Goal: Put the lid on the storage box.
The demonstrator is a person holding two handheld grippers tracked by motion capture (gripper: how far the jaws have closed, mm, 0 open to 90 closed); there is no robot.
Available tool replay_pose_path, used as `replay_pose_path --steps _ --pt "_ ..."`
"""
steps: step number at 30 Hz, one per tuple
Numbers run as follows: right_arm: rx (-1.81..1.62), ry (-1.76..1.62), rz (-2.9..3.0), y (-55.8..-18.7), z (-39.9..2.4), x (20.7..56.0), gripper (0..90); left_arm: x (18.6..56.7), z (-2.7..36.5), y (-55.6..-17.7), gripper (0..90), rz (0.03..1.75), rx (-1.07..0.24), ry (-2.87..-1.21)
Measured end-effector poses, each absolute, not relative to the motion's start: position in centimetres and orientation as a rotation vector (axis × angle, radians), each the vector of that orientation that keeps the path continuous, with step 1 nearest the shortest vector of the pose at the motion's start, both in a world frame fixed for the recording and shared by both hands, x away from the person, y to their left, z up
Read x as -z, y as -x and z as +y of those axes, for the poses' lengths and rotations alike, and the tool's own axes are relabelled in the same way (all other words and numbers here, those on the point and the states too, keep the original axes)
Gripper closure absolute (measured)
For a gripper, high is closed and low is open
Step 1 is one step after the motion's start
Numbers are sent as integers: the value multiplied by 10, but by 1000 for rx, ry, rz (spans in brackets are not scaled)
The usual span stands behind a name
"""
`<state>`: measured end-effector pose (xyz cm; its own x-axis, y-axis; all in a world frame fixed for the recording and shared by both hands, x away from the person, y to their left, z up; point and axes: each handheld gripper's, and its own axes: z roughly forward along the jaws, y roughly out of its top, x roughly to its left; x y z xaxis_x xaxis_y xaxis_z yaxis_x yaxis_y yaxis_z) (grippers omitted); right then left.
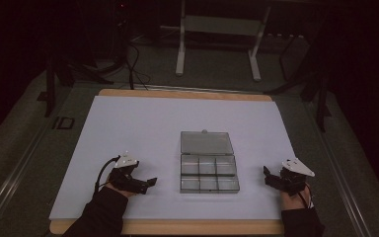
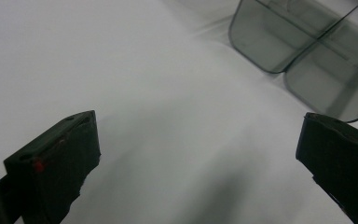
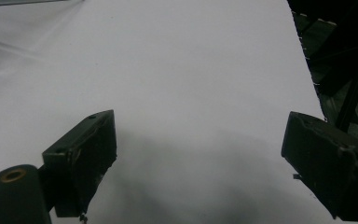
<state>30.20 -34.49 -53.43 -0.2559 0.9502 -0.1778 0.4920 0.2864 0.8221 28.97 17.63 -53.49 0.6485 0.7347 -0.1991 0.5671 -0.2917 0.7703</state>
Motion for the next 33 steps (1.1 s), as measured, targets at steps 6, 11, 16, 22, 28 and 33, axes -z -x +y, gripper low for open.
replay_pose_path --steps 6,11,16,22,28,33 --pt "-843 -1293 1875 -302 -344 534 101 522 166 -295 11 997 -202 -2004" --pt "-849 -1292 1880 -302 -345 534 102 504 161 -305 11 1009 -192 -1982" --pt "-851 -1293 1884 -303 -345 534 101 496 157 -310 11 1015 -189 -1975" --pt "-851 -1294 1888 -303 -345 534 102 488 149 -318 11 1011 -188 -1971" --pt "-848 -1294 1888 -303 -344 534 102 478 138 -329 11 1011 -202 -1977" --pt "-840 -1283 1893 -303 -343 535 102 471 128 -343 11 1015 -201 -1961"
